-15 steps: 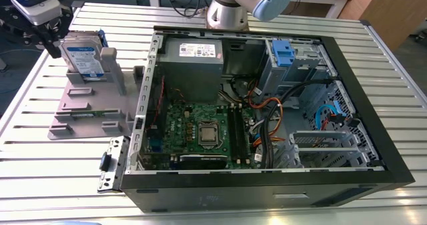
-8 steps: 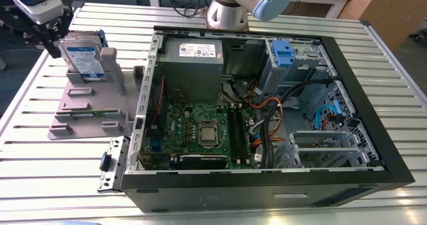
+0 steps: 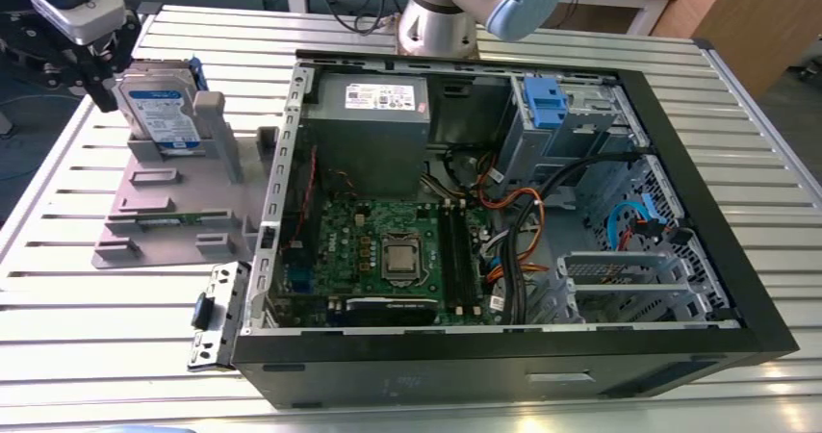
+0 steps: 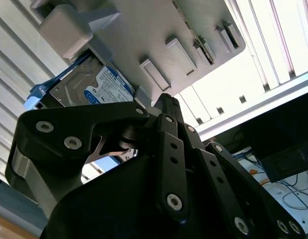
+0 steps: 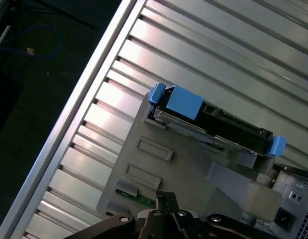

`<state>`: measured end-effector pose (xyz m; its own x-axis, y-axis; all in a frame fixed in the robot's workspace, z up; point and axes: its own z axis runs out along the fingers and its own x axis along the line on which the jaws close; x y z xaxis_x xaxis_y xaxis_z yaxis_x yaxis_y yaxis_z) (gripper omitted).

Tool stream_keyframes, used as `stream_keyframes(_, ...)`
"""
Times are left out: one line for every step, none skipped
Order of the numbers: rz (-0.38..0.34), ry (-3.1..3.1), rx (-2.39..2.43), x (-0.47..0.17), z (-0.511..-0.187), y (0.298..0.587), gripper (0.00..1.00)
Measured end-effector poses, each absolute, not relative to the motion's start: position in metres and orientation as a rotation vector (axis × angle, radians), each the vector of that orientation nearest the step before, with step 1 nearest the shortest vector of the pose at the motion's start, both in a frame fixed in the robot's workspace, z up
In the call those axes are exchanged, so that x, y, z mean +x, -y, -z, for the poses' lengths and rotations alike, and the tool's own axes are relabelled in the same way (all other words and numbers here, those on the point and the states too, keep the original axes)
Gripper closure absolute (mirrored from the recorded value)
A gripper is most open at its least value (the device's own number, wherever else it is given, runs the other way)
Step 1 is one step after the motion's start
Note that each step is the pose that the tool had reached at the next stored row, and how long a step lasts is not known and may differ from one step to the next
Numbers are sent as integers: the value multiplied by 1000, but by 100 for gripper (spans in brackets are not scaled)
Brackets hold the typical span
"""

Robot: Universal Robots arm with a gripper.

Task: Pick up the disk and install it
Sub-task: 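Pick up the disk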

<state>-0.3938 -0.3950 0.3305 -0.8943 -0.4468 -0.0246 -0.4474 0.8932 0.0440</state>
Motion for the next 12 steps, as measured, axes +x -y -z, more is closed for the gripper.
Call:
stream_keyframes(-76, -3041, -728, -394, -330, 395, 89)
stream_keyframes(-76, -3039, -736, -394, -331, 395, 89)
stream_keyframes(-76, -3037, -745, -394, -331, 395, 89)
stream_keyframes(-76, -3035, -753, -394, -330, 395, 89)
stream_keyframes(-76, -3033, -761, -394, -331, 395, 89)
stream_keyframes(-76, -3032, -769, -394, -331, 395, 89)
stream_keyframes(-76, -3030, -777, -394, -330, 395, 89)
stream_keyframes(-76, -3028, -786, -394, -330, 395, 89)
stream_keyframes(-76, -3026, -794, -394, -331, 395, 89)
stream_keyframes(-76, -3024, -802, -394, -331, 395, 89)
stream_keyframes(-76, -3022, -809, -394, -331, 395, 89)
stream_keyframes(-76, -3020, -817, -394, -331, 395, 89)
